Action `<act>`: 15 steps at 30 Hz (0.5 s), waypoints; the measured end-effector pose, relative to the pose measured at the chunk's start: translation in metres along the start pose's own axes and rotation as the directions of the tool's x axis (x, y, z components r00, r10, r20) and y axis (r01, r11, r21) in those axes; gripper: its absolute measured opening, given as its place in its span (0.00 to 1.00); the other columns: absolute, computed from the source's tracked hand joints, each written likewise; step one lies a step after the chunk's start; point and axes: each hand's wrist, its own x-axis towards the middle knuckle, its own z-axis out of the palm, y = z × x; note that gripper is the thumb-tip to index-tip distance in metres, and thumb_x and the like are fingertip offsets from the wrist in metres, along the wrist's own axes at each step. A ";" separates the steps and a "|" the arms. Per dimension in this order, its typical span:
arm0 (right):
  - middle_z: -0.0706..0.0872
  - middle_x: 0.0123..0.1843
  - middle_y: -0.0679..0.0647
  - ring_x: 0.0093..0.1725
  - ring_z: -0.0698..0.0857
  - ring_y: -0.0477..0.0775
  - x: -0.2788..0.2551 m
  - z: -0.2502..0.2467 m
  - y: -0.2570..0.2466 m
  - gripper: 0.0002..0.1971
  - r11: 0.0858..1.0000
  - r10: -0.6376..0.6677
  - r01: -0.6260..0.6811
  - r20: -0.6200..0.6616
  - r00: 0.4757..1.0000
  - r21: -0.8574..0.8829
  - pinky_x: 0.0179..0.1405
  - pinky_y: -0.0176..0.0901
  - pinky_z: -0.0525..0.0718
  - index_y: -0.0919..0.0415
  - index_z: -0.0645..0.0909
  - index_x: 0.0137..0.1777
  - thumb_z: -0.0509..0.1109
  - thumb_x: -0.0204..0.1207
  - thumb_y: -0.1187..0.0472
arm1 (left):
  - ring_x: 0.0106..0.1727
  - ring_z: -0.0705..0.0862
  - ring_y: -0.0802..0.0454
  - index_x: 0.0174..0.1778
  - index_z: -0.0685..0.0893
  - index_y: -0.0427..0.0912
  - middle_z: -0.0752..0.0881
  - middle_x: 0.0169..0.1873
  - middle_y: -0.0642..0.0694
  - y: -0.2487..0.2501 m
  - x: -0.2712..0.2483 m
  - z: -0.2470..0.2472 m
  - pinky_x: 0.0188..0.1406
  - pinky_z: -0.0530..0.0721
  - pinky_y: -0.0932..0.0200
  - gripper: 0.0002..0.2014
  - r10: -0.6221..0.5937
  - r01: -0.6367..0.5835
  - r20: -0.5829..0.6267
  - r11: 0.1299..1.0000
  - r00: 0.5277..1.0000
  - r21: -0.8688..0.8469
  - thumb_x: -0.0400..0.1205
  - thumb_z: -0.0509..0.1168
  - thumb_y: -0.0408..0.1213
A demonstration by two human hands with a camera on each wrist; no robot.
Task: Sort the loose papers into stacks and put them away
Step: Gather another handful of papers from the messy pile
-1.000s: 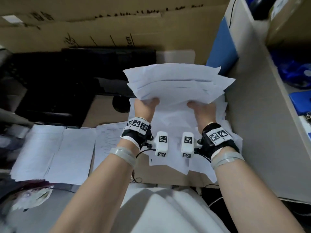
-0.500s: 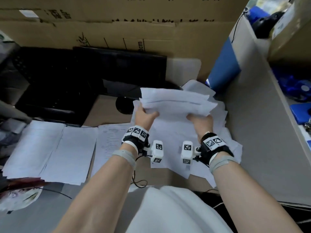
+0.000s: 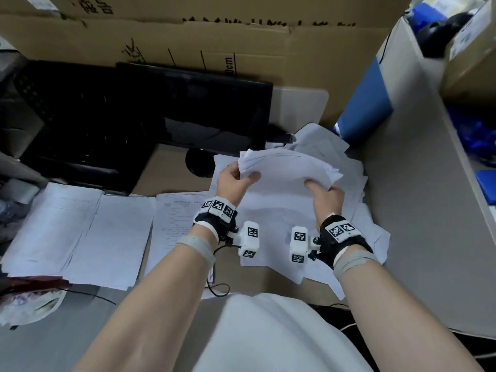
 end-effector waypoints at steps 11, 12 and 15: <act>0.92 0.44 0.53 0.50 0.90 0.57 0.016 -0.011 0.056 0.06 0.943 0.279 -0.264 0.049 0.959 -0.201 0.56 0.47 0.85 0.61 0.87 0.41 0.82 0.68 0.66 | 0.57 0.85 0.47 0.63 0.82 0.29 0.84 0.51 0.45 -0.039 -0.005 0.014 0.48 0.75 0.60 0.24 -0.282 0.256 0.024 0.902 0.959 0.348 0.78 0.76 0.43; 0.92 0.43 0.52 0.49 0.91 0.57 0.020 -0.012 0.057 0.06 0.939 0.278 -0.260 0.052 0.959 -0.224 0.58 0.50 0.87 0.60 0.88 0.40 0.83 0.67 0.64 | 0.57 0.85 0.47 0.62 0.84 0.31 0.84 0.50 0.46 -0.035 -0.002 0.018 0.48 0.76 0.60 0.23 -0.284 0.262 0.027 0.915 0.958 0.306 0.78 0.77 0.42; 0.92 0.39 0.50 0.43 0.91 0.54 0.032 -0.013 0.052 0.07 0.932 0.213 -0.185 0.058 0.975 -0.312 0.54 0.51 0.89 0.58 0.88 0.36 0.83 0.68 0.59 | 0.56 0.88 0.45 0.62 0.86 0.33 0.89 0.54 0.43 -0.033 0.006 0.029 0.48 0.80 0.61 0.19 -0.347 0.328 0.085 0.927 0.934 0.182 0.78 0.77 0.37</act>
